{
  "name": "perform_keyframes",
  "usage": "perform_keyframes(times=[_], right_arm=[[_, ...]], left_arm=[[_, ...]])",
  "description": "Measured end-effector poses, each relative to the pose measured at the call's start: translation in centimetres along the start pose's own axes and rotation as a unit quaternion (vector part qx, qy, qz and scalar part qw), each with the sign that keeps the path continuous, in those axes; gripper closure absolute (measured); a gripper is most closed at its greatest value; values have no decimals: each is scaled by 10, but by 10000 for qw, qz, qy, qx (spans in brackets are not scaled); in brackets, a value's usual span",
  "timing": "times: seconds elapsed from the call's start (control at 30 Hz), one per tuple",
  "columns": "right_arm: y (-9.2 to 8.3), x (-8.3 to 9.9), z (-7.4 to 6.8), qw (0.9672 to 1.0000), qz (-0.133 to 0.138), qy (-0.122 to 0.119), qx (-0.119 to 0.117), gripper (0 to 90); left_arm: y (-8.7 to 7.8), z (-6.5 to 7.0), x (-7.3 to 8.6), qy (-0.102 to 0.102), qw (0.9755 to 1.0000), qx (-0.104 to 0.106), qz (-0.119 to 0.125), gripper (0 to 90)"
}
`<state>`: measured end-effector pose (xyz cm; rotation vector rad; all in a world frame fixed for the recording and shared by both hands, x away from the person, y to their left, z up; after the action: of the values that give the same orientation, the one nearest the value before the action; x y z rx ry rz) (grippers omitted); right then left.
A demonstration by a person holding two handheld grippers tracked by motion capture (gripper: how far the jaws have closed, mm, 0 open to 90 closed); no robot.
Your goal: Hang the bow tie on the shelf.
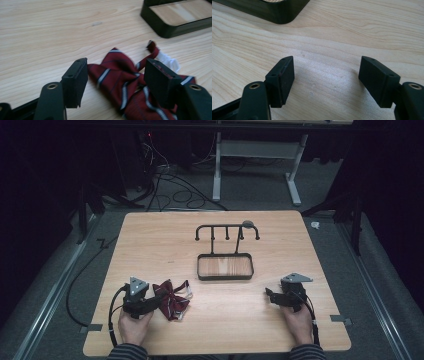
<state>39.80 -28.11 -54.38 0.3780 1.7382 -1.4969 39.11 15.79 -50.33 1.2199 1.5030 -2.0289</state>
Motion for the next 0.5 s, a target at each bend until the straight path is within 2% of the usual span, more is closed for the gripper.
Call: perform_keyframes(times=[0.13, 0.3, 0.4, 0.5], right_arm=[[0, 0, 0, 10000, -7, 5, 0, 300], [0, 0, 0, 10000, -2, 12, 7, 300], [-1, 1, 0, 10000, -10, 17, 1, 300], [-1, 1, 0, 10000, -10, 12, -6, 300]], left_arm=[[8, 10, -6, 59, 9997, 220, -81, 383], [17, 16, -12, 83, 9990, 403, -188, 410], [27, 23, -15, 39, 9974, 644, -312, 440], [37, 31, -17, 123, 9961, 707, -505, 482]])
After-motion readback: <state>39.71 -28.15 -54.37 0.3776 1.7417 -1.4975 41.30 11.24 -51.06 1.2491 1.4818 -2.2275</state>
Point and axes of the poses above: each handheld gripper's, and its own axes: y roughly forward along the jaws, x roughly out of its underside, z roughly to its right, the point moved 6 cm from there along y, roughly forward along the jaws
